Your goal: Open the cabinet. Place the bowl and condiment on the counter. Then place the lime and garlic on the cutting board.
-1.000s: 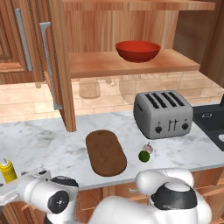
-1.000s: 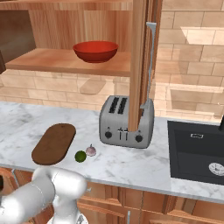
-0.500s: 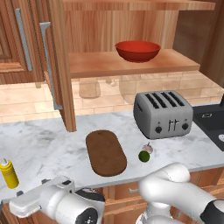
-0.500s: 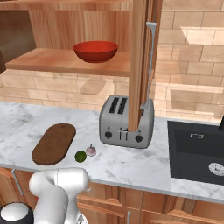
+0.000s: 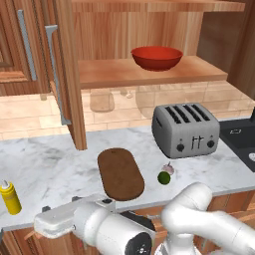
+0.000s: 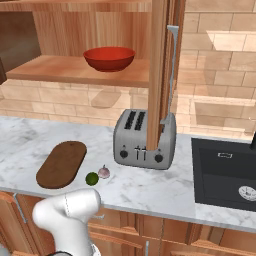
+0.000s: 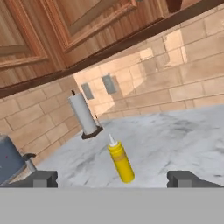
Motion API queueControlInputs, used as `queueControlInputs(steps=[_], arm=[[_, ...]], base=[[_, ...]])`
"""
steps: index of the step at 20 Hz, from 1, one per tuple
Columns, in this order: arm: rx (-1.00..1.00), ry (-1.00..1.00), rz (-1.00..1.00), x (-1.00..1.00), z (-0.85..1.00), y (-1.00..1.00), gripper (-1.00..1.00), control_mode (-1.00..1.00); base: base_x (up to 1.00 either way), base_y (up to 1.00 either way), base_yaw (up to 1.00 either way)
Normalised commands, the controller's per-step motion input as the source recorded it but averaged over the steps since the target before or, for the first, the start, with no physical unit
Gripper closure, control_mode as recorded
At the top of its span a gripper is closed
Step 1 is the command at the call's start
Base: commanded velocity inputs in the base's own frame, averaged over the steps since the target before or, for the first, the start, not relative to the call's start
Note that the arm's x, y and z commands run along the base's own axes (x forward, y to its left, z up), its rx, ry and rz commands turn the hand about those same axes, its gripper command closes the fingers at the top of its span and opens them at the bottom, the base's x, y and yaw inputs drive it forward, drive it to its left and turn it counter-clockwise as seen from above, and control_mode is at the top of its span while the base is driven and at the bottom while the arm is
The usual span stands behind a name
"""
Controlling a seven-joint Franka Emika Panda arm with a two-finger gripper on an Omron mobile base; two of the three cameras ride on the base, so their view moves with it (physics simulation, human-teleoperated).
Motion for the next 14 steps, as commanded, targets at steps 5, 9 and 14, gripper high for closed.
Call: queueControlInputs(steps=[5, 9, 14], arm=[[0.00, 0.03, -0.09, -0.39, 0.62, -0.77, -1.00, -1.00], [0.00, 0.03, -0.09, -0.37, 0.55, -0.78, -1.00, -1.00], [0.00, 0.03, -0.12, -0.28, 0.51, -0.75, -1.00, -1.00]], base=[[0.00, 0.00, 0.00], [0.00, 0.00, 0.00], [0.00, 0.00, 0.00]])
